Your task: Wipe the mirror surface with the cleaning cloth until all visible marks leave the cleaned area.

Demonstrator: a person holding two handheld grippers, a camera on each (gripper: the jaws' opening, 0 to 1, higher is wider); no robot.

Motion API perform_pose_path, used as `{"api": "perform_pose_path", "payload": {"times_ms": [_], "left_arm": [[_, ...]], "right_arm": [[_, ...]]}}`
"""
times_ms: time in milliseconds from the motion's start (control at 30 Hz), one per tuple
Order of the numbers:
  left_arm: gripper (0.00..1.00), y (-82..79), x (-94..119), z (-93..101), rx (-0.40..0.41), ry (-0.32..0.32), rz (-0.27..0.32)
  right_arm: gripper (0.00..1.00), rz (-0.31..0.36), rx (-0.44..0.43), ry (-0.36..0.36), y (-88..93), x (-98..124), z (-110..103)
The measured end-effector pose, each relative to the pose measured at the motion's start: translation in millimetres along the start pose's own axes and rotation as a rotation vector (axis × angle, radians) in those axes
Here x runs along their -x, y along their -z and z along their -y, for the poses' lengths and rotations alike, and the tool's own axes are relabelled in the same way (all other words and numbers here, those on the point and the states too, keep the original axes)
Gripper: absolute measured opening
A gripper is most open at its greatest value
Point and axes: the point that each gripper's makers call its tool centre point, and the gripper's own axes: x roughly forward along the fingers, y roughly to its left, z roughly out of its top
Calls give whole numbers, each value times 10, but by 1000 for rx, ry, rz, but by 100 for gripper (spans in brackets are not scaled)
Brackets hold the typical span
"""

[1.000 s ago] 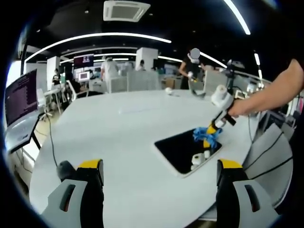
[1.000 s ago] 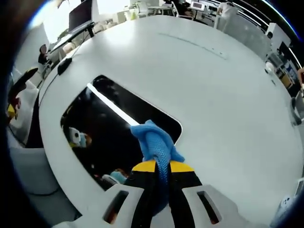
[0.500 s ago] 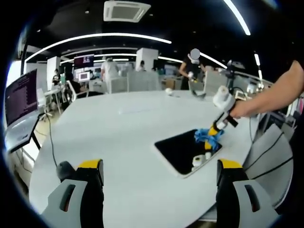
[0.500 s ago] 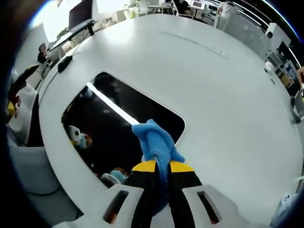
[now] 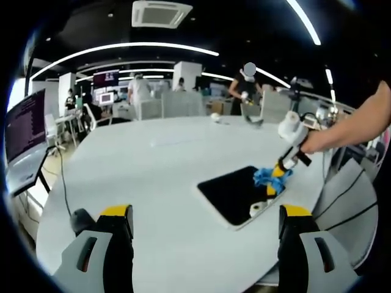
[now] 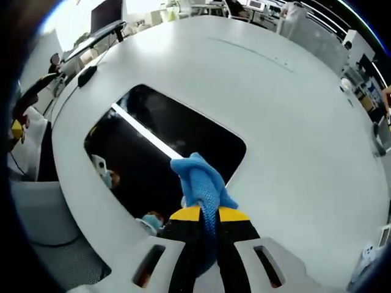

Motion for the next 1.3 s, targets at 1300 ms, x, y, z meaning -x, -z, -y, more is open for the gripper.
{"api": "perform_pose_path", "payload": {"times_ms": [1300], "left_arm": [[99, 31, -25, 16, -46, -3, -27]], "right_arm": [[3, -17, -24, 5, 139, 57, -142]]}}
